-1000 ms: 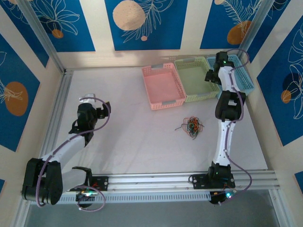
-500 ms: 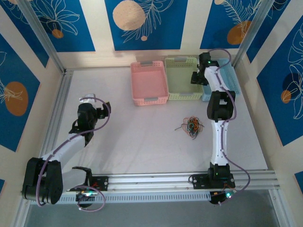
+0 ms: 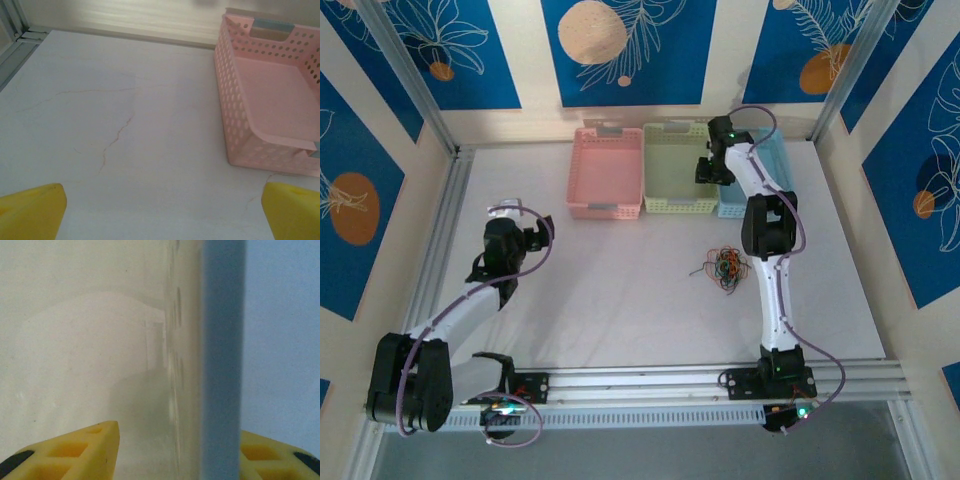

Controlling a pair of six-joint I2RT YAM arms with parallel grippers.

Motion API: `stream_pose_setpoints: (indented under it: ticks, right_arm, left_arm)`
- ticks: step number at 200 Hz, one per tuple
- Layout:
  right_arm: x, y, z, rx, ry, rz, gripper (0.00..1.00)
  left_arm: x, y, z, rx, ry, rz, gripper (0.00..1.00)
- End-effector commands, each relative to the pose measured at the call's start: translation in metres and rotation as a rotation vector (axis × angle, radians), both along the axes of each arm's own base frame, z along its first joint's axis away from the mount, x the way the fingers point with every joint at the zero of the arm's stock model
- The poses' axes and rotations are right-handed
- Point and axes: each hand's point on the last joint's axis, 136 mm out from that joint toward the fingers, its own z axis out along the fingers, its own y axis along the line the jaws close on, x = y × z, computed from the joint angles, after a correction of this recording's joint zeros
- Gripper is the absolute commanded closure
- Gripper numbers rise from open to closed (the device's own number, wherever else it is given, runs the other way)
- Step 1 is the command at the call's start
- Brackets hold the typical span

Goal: Untangle the cables

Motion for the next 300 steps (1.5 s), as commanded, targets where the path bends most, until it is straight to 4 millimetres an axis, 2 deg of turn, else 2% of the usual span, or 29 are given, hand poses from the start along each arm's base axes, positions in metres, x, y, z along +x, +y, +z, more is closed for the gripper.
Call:
stream_pose_setpoints:
  ticks: [1,36,75,104,133,162,191,211,245,273,300]
  right_arm:
    - [0.003,0.028,0.021,0.072,-0.033,0.024,0.51]
    - [0.004,0.047,0.022,0.060,-0.042,0.057,0.50]
    - [0.005,0.053,0.041,0.052,-0.080,0.060,0.47]
    - [0.003,0.050,0.073,0.034,-0.136,0.048,0.44]
    - [-0.005,0.046,0.121,0.036,-0.223,0.042,0.42]
    - [-0.030,0.038,0.171,0.028,-0.309,0.030,0.41]
    - [-0.076,0.024,0.187,0.054,-0.364,-0.020,0.40]
    - [-0.117,0.008,0.171,0.078,-0.333,-0.110,0.39]
    - [-0.178,-0.007,0.117,0.134,-0.248,-0.175,0.39]
    - [-0.211,-0.004,0.075,0.206,-0.132,-0.175,0.39]
    - [-0.237,-0.001,0.049,0.226,-0.014,-0.184,0.39]
  left_arm:
    - [0.001,0.004,-0.004,-0.012,0.018,0.022,0.00]
    - [0.001,0.004,-0.004,-0.014,0.017,0.021,0.00]
    - [0.000,0.004,-0.004,-0.013,0.016,0.022,0.00]
    - [0.000,0.003,-0.004,-0.015,0.015,0.018,0.00]
    - [0.000,0.003,-0.003,-0.016,0.012,0.018,0.00]
    - [-0.001,0.004,-0.003,-0.013,0.010,0.022,0.00]
    - [-0.001,0.008,-0.004,-0.002,0.020,0.040,0.00]
    - [-0.001,0.005,-0.004,-0.009,0.020,0.025,0.00]
    - [0.000,0.003,-0.006,-0.011,0.027,0.017,0.00]
    - [0.001,0.003,-0.008,-0.008,0.037,0.018,0.00]
    - [0.001,0.003,-0.010,-0.004,0.044,0.019,0.00]
